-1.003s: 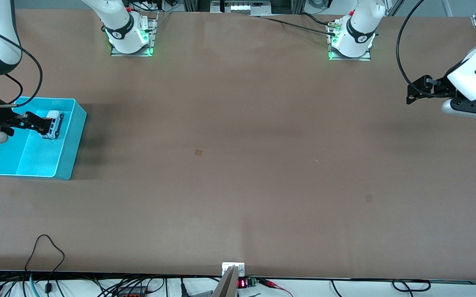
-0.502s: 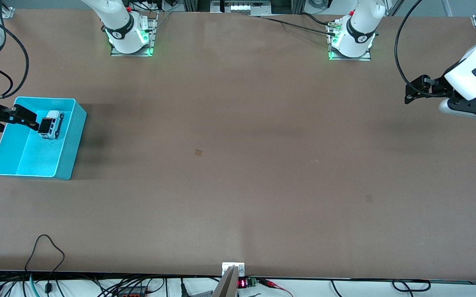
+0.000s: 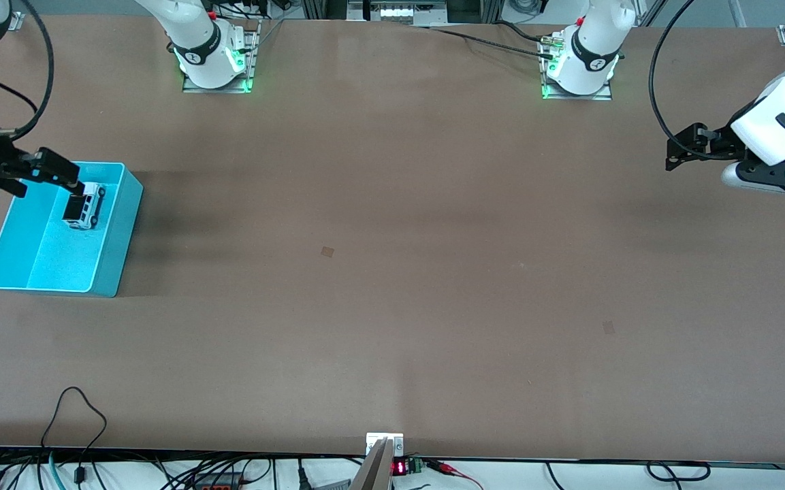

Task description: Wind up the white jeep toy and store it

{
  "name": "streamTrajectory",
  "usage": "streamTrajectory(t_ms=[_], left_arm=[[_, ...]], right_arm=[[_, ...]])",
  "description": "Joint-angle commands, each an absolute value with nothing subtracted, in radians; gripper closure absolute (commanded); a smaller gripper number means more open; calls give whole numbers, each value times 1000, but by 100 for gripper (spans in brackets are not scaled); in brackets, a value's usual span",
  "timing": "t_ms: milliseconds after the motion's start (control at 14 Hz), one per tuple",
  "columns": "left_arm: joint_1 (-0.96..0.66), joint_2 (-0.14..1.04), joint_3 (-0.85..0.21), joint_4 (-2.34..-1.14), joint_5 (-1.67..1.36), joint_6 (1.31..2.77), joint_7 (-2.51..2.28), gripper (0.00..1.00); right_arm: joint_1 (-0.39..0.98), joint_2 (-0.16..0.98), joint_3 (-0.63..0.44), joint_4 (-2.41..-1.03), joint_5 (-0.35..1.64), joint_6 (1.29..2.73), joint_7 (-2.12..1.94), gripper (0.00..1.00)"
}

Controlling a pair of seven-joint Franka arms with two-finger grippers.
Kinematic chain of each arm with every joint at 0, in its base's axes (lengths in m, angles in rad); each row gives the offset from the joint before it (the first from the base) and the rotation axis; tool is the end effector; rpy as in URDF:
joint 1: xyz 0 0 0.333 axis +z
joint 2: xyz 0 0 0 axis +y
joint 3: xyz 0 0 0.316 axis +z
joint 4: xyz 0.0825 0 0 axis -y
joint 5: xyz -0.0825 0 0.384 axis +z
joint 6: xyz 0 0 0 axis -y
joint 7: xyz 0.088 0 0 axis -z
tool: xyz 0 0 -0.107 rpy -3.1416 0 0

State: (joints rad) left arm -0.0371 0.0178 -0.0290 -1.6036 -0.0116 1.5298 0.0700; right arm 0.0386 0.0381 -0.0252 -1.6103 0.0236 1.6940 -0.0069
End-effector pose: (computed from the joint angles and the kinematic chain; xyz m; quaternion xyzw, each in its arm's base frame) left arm 0.5524 -0.0377 0.5959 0.9966 -0.0679 -0.0458 0.0062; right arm 0.5764 0.0102 0.5953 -0.9996 -0.0090 -0.0228 0.0113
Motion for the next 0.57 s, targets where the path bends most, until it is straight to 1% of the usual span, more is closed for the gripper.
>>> streamTrajectory(t_ms=[0, 287, 502], left_arm=[[-40, 5, -32, -1592, -6, 1505, 55, 0], [-40, 6, -64, -1580, -6, 1487, 14, 0], [-40, 6, -69, -1577, -5, 1480, -23, 0]], right_arm=[[11, 5, 17, -1615, 32, 1675, 41, 0], [9, -6, 8, -1621, 28, 1669, 18, 0], [9, 3, 8, -1615, 38, 1666, 17, 0]])
